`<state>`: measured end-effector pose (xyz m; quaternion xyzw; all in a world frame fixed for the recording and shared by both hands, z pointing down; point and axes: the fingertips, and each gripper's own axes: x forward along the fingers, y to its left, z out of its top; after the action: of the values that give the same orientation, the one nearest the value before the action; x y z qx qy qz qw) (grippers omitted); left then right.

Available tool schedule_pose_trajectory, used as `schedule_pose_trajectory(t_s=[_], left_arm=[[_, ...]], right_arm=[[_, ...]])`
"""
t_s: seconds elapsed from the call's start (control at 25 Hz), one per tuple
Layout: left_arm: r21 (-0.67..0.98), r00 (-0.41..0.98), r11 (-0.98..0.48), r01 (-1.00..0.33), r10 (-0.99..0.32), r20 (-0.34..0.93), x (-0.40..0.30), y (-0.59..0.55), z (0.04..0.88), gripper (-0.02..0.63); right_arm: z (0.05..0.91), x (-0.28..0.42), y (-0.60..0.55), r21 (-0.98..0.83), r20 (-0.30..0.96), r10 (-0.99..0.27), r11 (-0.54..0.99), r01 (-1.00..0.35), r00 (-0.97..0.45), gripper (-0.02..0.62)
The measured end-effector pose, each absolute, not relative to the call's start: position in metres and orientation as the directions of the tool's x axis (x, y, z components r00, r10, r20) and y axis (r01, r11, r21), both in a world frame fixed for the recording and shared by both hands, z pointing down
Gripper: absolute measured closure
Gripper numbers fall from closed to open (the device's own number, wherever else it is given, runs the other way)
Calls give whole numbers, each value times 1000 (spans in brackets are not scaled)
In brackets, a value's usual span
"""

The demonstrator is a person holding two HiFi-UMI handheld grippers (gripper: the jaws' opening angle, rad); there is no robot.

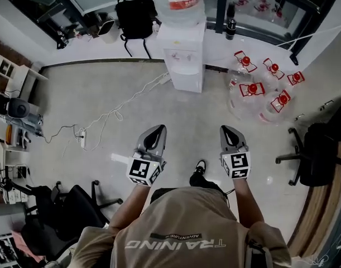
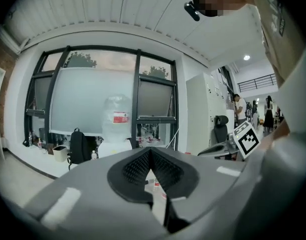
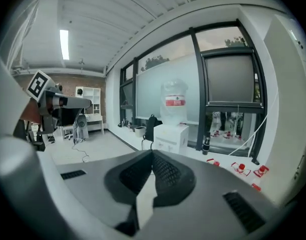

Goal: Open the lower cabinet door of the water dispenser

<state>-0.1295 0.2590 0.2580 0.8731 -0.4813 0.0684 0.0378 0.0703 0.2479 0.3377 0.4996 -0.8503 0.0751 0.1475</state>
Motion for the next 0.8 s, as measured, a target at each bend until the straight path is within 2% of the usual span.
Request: schedule_pose_trajectory(t_s=[0.48, 0.8], left_arm=[[58, 568, -570, -820, -796, 207, -99, 148, 291, 604], [61, 661, -662, -747, -730, 175, -94, 33, 300, 604]], right_arm=[[372, 58, 148, -42, 377, -769, 543, -839, -517, 591], [371, 43, 59, -36, 398, -806, 464, -885, -439, 591]])
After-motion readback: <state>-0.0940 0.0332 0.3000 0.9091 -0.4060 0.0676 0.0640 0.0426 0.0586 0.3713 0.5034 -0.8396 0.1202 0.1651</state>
